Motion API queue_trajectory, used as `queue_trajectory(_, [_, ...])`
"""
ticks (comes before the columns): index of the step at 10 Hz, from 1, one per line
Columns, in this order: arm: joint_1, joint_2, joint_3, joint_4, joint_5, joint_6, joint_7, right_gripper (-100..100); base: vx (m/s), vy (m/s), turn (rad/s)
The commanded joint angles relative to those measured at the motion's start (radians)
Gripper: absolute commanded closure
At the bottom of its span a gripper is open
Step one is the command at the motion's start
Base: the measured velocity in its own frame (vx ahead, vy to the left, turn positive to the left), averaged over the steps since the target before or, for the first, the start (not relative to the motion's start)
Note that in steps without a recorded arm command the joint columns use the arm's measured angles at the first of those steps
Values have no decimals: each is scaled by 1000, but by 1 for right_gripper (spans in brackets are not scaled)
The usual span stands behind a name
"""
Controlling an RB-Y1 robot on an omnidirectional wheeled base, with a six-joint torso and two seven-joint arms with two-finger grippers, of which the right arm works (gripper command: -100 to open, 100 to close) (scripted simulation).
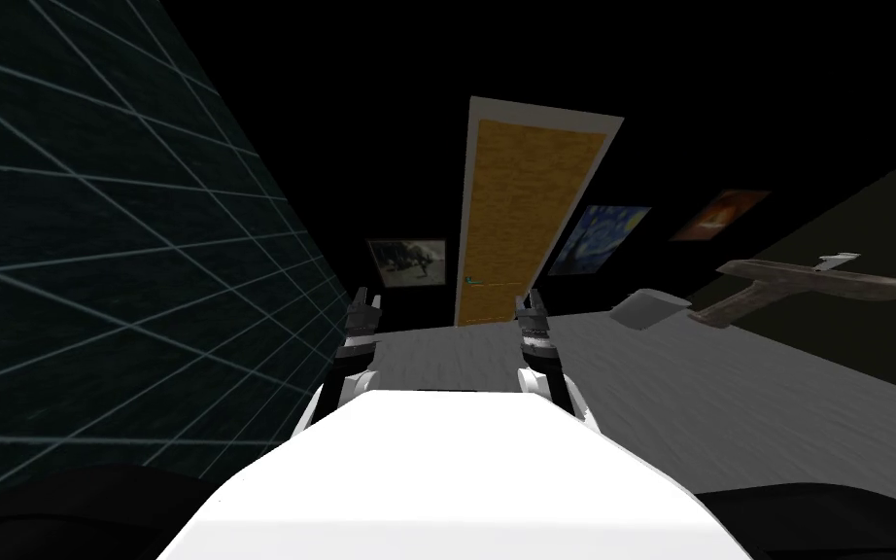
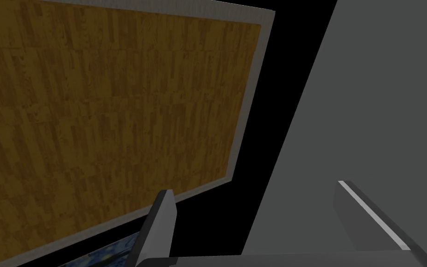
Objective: Pull the door open
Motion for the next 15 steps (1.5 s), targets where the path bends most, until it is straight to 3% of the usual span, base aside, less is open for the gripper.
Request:
queue_trajectory(1, [-9, -4, 1, 42, -3, -8, -4, -100, 114, -9, 65])
queue_trajectory(3, [-14, -8, 1, 70, -6, -14, -7, -100, 93, 2, 35])
queue_trajectory(6, [-32, -19, -1, 156, -15, -36, -16, -100, 67, -2, 66])
queue_trajectory(7, [-32, -19, -1, 161, -15, -36, -16, -100, 62, -4, 17])
queue_trajectory(15, [-75, -47, -7, 386, -38, -90, -39, -100, 78, -6, 60])
